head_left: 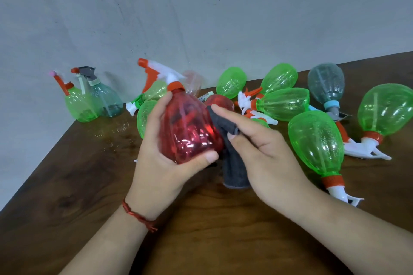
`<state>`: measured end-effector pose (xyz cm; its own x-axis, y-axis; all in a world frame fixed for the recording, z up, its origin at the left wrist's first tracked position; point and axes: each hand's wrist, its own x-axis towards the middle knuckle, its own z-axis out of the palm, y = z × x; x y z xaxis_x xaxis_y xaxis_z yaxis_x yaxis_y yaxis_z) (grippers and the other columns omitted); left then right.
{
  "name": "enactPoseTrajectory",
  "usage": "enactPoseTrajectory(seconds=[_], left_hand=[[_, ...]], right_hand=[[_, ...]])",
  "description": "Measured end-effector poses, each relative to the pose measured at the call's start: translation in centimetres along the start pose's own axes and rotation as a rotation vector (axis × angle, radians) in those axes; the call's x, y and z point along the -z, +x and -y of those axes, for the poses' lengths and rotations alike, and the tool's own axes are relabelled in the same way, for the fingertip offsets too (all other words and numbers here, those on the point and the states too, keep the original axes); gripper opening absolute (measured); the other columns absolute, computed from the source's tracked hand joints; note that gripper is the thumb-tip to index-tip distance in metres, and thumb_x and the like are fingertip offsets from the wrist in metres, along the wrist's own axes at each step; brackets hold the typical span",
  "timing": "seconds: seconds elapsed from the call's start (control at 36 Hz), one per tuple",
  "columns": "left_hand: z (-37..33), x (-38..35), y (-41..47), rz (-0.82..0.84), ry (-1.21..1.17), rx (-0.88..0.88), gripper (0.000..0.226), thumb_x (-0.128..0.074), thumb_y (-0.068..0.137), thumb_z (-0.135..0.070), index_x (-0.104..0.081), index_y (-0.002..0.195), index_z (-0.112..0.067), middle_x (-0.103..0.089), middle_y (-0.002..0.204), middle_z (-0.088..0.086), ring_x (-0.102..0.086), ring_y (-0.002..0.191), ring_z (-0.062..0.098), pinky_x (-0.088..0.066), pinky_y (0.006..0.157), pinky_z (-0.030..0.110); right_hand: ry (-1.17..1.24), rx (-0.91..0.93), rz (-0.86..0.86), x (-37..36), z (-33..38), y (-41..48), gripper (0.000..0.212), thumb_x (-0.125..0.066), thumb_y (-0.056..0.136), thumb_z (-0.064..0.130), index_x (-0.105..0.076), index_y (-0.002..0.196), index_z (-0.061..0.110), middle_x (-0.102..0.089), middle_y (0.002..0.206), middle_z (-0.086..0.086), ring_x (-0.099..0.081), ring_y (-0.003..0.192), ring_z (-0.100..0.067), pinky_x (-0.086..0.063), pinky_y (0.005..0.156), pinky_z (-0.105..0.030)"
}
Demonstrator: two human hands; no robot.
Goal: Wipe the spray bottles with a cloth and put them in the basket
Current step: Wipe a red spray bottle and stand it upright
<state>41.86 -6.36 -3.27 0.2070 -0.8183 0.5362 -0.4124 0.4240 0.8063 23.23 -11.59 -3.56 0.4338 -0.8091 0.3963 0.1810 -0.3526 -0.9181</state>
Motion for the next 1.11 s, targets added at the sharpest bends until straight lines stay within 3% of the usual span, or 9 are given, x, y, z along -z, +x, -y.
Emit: enactPoseTrajectory(seconds=[0.14, 0.22, 0.39, 0.5, 0.64, 0.78, 0.89, 1.0, 1.11], left_hand=[[-0.9, -0.4, -0.5, 0.183, -0.118, -0.012, 0.12, -0.099, 0.068, -0.039, -0.03, 0.164, -0.023, -0.046, 0.162, -0.002, -0.049, 0.149, 0.028, -0.048, 0.118, 0.045], [-0.9, -0.7, -0.7, 0.279, -0.077, -0.014, 0.122, -0.099, 0.07, -0.038, -0.026, 0.166, -0.023, -0.043, 0.163, -0.004, -0.048, 0.15, 0.026, -0.046, 0.119, 0.038], [-0.4, -0.4, -0.7, 0.261, 0.138, -0.096, 0.125, -0.104, 0.064, -0.024, -0.029, 0.164, -0.023, -0.045, 0.16, -0.008, -0.049, 0.148, 0.018, -0.045, 0.119, 0.03], [-0.2, -0.7, -0.6, 0.216, 0.171, -0.115, 0.12, -0.104, 0.066, -0.025, -0.032, 0.162, -0.02, -0.048, 0.158, -0.007, -0.052, 0.147, 0.022, -0.047, 0.118, 0.04], [-0.2, -0.5, -0.5, 0.102, 0.2, -0.108, 0.121, -0.102, 0.067, -0.03, -0.032, 0.165, -0.025, -0.045, 0.162, -0.01, -0.049, 0.149, 0.021, -0.047, 0.119, 0.044], [-0.2, -0.2, -0.1, -0.074, 0.158, -0.037, 0.12, -0.103, 0.065, -0.038, -0.035, 0.163, -0.031, -0.05, 0.156, -0.017, -0.054, 0.143, 0.007, -0.049, 0.116, 0.031], [-0.2, 0.2, 0.4, -0.156, 0.025, 0.056, 0.11, -0.098, 0.068, -0.037, -0.04, 0.161, -0.035, -0.054, 0.155, -0.013, -0.058, 0.139, 0.008, -0.053, 0.113, 0.039], [-0.6, 0.5, 0.4, -0.078, -0.096, 0.046, 0.108, -0.092, 0.069, -0.032, -0.039, 0.163, -0.024, -0.051, 0.16, -0.005, -0.056, 0.144, 0.017, -0.054, 0.112, 0.04], [-0.6, 0.4, -0.1, 0.105, -0.172, 0.017, 0.115, -0.093, 0.065, -0.024, -0.034, 0.163, -0.015, -0.053, 0.157, -0.001, -0.057, 0.143, 0.023, -0.054, 0.108, 0.033]], right_hand=[[0.383, -0.104, -0.028, 0.3, 0.6, 0.9, 0.046, -0.04, 0.107, -0.005, -0.064, 0.142, 0.015, -0.07, 0.139, -0.001, -0.062, 0.134, -0.019, -0.046, 0.117, -0.042], [0.48, -0.151, -0.05, 0.8, 0.9, 1.1, 0.045, -0.039, 0.107, -0.002, -0.066, 0.139, 0.014, -0.072, 0.135, -0.005, -0.067, 0.127, -0.023, -0.052, 0.11, -0.04], [0.323, -0.077, -0.057, 1.3, 0.8, 1.4, 0.048, -0.041, 0.105, -0.009, -0.071, 0.132, 0.017, -0.075, 0.129, 0.001, -0.07, 0.119, -0.016, -0.057, 0.097, -0.027], [0.164, -0.031, -0.042, 1.1, 0.9, 1.2, 0.051, -0.042, 0.105, -0.01, -0.071, 0.13, 0.024, -0.075, 0.126, 0.013, -0.07, 0.116, -0.005, -0.053, 0.091, -0.015], [0.11, 0.003, -0.005, 0.5, 0.6, 0.7, 0.054, -0.04, 0.104, -0.015, -0.068, 0.133, 0.022, -0.072, 0.13, 0.02, -0.064, 0.125, 0.0, -0.048, 0.101, -0.012], [-0.03, -0.002, 0.011, 0.2, -0.2, 0.3, 0.056, -0.045, 0.106, -0.009, -0.065, 0.14, 0.03, -0.064, 0.142, 0.022, -0.053, 0.138, 0.002, -0.037, 0.123, -0.03], [-0.053, 0.006, 0.04, -0.1, -0.1, -0.1, 0.057, -0.045, 0.106, -0.009, -0.065, 0.14, 0.032, -0.063, 0.144, 0.022, -0.051, 0.141, 0.002, -0.034, 0.126, -0.034], [0.103, -0.025, 0.018, -0.3, 0.2, 0.0, 0.054, -0.044, 0.106, -0.01, -0.065, 0.14, 0.027, -0.067, 0.139, 0.021, -0.055, 0.136, 0.002, -0.04, 0.119, -0.024], [0.384, -0.12, 0.01, -0.4, 0.8, 0.8, 0.046, -0.041, 0.108, -0.005, -0.063, 0.142, 0.016, -0.069, 0.14, 0.003, -0.061, 0.134, -0.012, -0.045, 0.117, -0.037]])
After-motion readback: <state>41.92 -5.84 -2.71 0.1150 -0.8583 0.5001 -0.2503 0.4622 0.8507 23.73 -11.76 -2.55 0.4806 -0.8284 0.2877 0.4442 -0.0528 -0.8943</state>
